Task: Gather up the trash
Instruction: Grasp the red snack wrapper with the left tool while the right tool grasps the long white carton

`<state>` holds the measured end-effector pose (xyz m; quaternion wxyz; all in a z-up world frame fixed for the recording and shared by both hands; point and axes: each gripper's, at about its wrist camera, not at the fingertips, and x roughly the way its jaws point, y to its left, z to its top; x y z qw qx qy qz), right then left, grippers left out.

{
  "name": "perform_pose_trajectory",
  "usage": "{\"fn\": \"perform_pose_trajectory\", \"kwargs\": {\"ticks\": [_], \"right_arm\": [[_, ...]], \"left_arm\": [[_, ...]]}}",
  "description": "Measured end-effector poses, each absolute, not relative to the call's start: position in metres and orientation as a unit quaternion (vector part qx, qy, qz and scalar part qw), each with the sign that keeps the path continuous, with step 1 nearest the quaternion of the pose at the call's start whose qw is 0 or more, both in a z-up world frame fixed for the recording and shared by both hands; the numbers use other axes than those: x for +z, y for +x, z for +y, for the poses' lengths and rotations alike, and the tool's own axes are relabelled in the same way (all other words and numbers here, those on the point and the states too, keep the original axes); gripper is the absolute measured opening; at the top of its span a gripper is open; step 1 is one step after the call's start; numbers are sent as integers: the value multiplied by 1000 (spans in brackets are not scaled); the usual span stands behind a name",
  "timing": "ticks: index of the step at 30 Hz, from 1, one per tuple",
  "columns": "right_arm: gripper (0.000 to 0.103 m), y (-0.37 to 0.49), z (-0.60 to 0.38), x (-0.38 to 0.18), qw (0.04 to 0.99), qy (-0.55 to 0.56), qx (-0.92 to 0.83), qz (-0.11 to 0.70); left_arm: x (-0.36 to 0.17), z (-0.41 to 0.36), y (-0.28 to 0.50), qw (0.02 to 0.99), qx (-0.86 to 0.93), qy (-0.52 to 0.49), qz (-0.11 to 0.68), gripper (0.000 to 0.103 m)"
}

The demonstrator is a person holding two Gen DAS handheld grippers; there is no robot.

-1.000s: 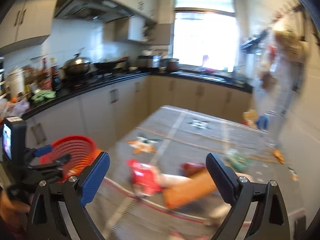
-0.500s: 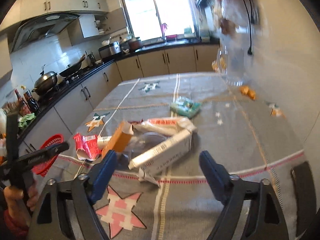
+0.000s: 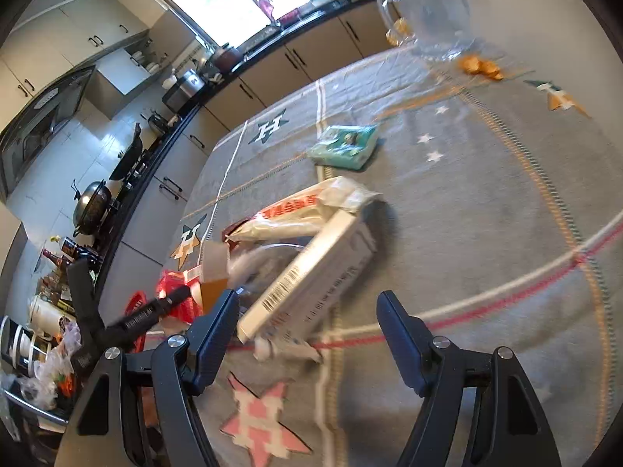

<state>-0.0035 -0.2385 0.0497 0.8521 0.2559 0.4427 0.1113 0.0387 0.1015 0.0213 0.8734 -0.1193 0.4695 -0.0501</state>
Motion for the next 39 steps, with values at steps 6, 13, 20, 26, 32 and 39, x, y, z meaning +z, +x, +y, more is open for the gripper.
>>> {"fn": "perform_pose_trajectory", "kwargs": {"ticks": [6,13,20,26,32,39], "right_arm": [[70,19,-214,38,842,240,81,477],[53,10,-216,36,854,203,59,476],[31,-2,-243,32,851,223,56,472],[24,-5,-250,26,850,250,95,455],[17,-19,-248,39,863,240,117,428],[15,-37,-245,55,885,215,109,398]], "left_arm": [[24,102,21,888,-55,-81,450,17],[26,101,8,895,-60,-54,440,17],[16,97,13,886,-62,-64,454,18],[18,93,5,892,-63,-63,442,16],[25,95,-14,903,-57,-57,422,16],[41,99,-39,917,-53,-44,392,16]]}}
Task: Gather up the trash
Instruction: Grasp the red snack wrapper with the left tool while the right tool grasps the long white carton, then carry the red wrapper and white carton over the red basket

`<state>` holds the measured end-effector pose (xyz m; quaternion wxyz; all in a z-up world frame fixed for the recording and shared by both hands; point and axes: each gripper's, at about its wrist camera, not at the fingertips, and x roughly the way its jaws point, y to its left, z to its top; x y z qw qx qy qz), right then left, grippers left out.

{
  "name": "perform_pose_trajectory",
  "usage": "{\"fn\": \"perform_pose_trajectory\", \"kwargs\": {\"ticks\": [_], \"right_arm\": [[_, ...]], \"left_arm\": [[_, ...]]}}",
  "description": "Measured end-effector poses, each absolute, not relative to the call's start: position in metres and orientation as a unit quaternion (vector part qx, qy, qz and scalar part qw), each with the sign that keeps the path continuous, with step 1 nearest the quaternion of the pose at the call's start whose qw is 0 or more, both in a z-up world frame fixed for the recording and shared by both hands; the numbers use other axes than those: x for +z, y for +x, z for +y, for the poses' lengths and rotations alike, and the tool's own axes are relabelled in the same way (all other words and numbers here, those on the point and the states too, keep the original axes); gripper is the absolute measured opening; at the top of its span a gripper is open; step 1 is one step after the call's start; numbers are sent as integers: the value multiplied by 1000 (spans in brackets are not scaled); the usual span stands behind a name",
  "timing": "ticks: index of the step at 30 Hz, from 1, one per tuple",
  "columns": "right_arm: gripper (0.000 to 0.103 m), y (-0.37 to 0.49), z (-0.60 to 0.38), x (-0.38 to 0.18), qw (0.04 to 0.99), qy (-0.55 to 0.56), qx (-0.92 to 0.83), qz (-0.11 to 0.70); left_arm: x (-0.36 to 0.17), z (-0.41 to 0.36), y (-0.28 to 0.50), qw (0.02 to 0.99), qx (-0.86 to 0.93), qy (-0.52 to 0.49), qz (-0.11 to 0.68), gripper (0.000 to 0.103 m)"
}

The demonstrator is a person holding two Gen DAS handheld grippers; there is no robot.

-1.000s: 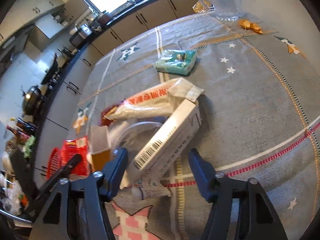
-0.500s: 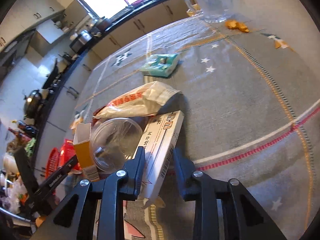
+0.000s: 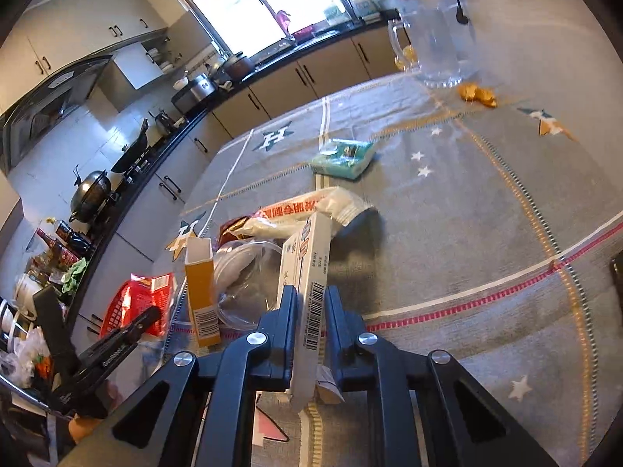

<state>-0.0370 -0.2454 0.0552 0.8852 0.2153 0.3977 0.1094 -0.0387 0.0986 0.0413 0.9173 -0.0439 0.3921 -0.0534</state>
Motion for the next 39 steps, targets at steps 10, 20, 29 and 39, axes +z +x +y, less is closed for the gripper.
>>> {"fn": "perform_pose_trajectory", "kwargs": {"ticks": [10,20,29,39], "right_arm": [[15,-46,-243,62,896,196,105,385],[15,-53,-239,74,903,188,105,371],[15,-56,-238,85,907,187,112,360],[15,-55,-211,107,909,173,153,347]], "left_arm": [[53,96,-54,925,-58,-32,375,16],[56,95,-57,926,-60,-29,370,16],[61,94,-61,928,-63,-27,366,16],[70,102,-67,932,-59,-33,357,16]]}}
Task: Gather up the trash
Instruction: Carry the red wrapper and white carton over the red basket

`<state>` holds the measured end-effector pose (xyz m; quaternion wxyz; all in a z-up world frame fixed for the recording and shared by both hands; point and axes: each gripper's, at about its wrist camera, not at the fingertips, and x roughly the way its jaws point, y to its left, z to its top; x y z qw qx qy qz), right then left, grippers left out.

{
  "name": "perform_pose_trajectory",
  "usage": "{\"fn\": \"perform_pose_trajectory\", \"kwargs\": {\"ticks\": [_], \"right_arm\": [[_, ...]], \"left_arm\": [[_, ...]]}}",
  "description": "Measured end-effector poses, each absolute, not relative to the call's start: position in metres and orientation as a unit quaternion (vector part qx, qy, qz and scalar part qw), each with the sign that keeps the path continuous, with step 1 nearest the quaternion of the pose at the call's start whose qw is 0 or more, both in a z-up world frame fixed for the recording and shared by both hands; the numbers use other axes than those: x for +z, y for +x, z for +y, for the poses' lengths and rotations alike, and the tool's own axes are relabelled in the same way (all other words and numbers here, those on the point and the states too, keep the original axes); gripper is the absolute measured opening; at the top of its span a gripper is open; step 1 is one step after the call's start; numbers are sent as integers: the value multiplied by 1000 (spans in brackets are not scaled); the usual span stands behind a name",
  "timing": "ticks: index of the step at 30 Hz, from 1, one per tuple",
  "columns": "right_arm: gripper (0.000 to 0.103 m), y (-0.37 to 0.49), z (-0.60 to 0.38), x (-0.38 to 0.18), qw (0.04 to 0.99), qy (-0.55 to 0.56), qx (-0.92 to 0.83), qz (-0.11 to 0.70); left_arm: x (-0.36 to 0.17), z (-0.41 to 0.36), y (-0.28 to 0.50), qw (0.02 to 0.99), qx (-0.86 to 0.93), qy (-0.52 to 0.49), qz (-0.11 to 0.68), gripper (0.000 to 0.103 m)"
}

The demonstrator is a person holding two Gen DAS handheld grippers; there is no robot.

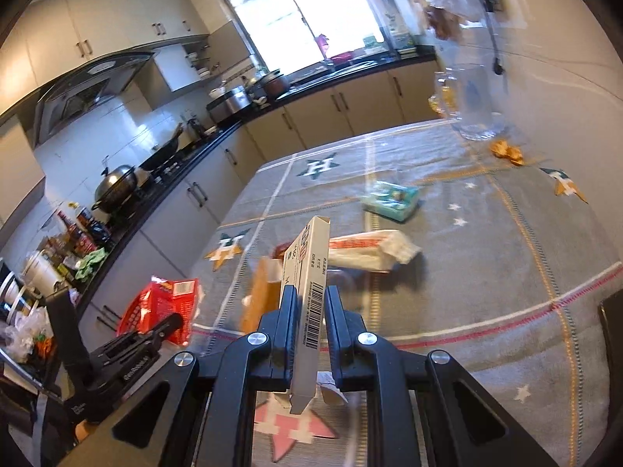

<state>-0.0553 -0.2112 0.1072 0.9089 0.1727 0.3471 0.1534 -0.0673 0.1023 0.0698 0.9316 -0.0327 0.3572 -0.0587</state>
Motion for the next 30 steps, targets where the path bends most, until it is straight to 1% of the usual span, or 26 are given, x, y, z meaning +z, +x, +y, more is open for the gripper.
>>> {"fn": "perform_pose_trajectory", "kwargs": {"ticks": [7,16,22,30], "right_arm": [[15,-44,-159,116,899,152,210,352],[15,-21,-72,116,873,126,283,377],[15,-3,-8,110,852,109,318,400],[15,13,65,97,832,78,351,422]], "left_arm": [[81,132,-73,937,-34,-47,344,16],[86,211,-88,940,38,-78,330,16],[79,266,-97,934,86,-102,330,16],[61,313,-97,923,119,-126,343,16]]}}
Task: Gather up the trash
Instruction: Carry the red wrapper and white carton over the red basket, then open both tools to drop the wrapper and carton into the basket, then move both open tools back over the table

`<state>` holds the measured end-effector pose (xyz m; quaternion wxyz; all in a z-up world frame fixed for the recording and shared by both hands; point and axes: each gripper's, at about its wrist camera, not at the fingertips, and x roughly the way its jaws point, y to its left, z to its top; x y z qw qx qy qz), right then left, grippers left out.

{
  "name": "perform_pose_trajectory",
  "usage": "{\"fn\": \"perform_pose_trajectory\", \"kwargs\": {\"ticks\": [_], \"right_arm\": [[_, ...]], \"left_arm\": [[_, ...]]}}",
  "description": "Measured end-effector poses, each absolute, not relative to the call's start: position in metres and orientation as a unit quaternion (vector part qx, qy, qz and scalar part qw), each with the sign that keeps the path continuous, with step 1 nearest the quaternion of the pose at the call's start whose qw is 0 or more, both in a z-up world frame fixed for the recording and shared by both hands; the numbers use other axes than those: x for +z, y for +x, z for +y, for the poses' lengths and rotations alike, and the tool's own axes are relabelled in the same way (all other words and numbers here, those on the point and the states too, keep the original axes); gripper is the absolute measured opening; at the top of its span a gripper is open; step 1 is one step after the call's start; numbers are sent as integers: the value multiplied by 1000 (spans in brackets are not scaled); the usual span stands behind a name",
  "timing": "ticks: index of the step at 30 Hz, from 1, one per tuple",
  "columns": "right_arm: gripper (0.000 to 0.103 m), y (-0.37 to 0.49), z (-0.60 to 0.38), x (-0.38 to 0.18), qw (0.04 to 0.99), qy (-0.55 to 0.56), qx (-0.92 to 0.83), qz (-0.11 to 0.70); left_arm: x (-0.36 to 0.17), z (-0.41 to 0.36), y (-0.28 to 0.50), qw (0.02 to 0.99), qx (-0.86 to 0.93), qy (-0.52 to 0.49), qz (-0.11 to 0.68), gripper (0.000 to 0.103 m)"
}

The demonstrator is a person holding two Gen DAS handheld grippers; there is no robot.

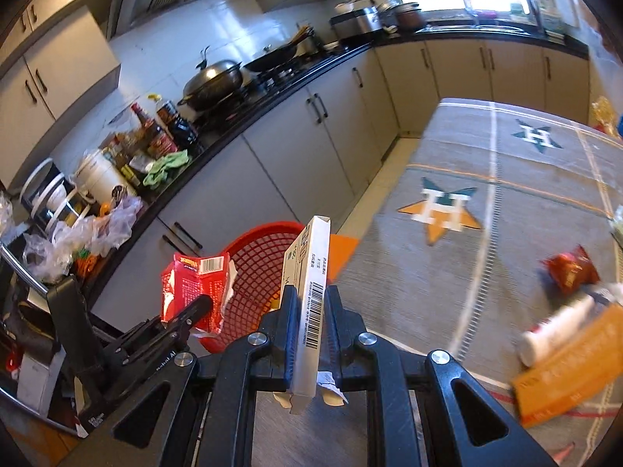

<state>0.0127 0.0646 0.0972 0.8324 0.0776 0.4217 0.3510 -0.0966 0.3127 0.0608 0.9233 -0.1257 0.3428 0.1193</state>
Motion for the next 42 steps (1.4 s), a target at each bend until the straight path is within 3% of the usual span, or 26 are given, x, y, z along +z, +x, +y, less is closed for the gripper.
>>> {"fn": "perform_pose_trajectory", "kwargs": {"ticks": [21,23,25,34,42], "right_arm": [[18,47,151,64,809,42,367,457],[20,46,151,64,810,37,366,457],[20,44,149,66,811,37,368,454],[21,28,100,83,826,54,357,432],[29,3,23,86,844,76,324,421]], "left_arm": [[29,340,-76,908,131,-141,372,17],[29,340,-76,907,130,-143,373,21],[31,339,-78,909,132,-141,369,36],[47,320,-90,919,131,-118,352,42],[56,270,-94,927,95,-89,351,47]]}}
